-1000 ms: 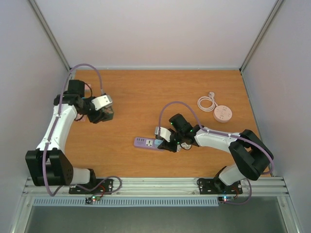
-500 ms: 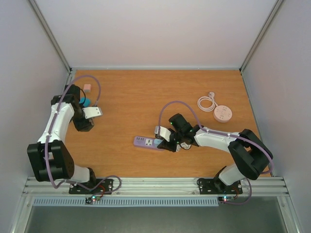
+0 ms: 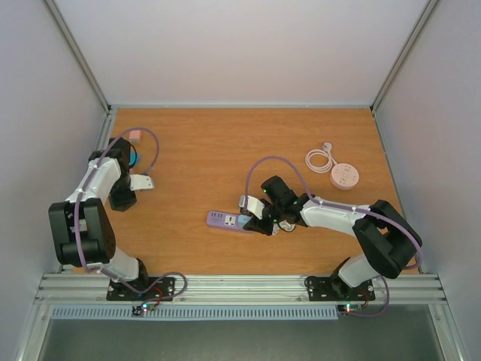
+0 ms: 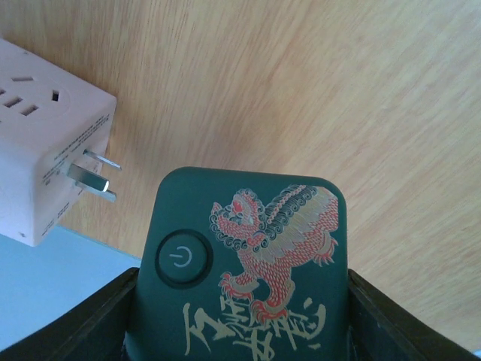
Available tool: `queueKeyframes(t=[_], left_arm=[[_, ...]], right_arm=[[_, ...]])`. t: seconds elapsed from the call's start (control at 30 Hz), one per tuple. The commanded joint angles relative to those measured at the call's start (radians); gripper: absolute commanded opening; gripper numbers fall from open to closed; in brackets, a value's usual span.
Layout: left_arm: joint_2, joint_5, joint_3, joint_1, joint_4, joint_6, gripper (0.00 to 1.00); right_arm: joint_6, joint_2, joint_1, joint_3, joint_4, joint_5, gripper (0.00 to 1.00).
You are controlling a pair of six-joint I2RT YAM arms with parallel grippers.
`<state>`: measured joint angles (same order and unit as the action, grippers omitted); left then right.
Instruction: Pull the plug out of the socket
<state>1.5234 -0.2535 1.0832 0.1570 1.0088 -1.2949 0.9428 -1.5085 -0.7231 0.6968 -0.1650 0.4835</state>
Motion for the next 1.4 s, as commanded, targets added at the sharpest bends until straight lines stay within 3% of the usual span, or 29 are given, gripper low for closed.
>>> queueKeyframes(t=[0.0, 0.33, 0.5, 0.63, 0.97, 1.2, 1.37], left_arm=[[0.043, -0.092, -0.004, -0.006, -0.067, -0.001, 0.38], [0.14, -0.155, -0.009, -0.037, -0.103, 0.054, 0.41], [0.167, -0.153, -0.022, -0.044, -0.095, 0.065, 0.52], [0.181, -0.093, 0.018, -0.044, -0.049, 0.106, 0.64], [0.15, 0.027, 0.051, -0.045, 0.041, 0.104, 0.81], [0.129, 0.168, 0.111, -0.048, 0.108, 0.118, 0.87], [0.07, 0.314, 0.122, -0.061, 0.111, 0.085, 0.88]], right_arm=[[-0.022, -0.044, -0.001, -0.006, -0.033, -0.067, 0.05], [-0.026, -0.045, -0.001, 0.0, -0.034, -0.071, 0.05], [-0.027, -0.045, 0.0, 0.0, -0.034, -0.072, 0.05], [-0.027, -0.043, 0.0, 0.002, -0.033, -0.073, 0.06], [-0.015, -0.03, 0.001, 0.008, -0.033, -0.054, 0.14], [-0.011, -0.029, 0.001, 0.013, -0.034, -0.045, 0.18], [-0.017, -0.019, 0.001, 0.028, -0.036, -0.029, 0.3]])
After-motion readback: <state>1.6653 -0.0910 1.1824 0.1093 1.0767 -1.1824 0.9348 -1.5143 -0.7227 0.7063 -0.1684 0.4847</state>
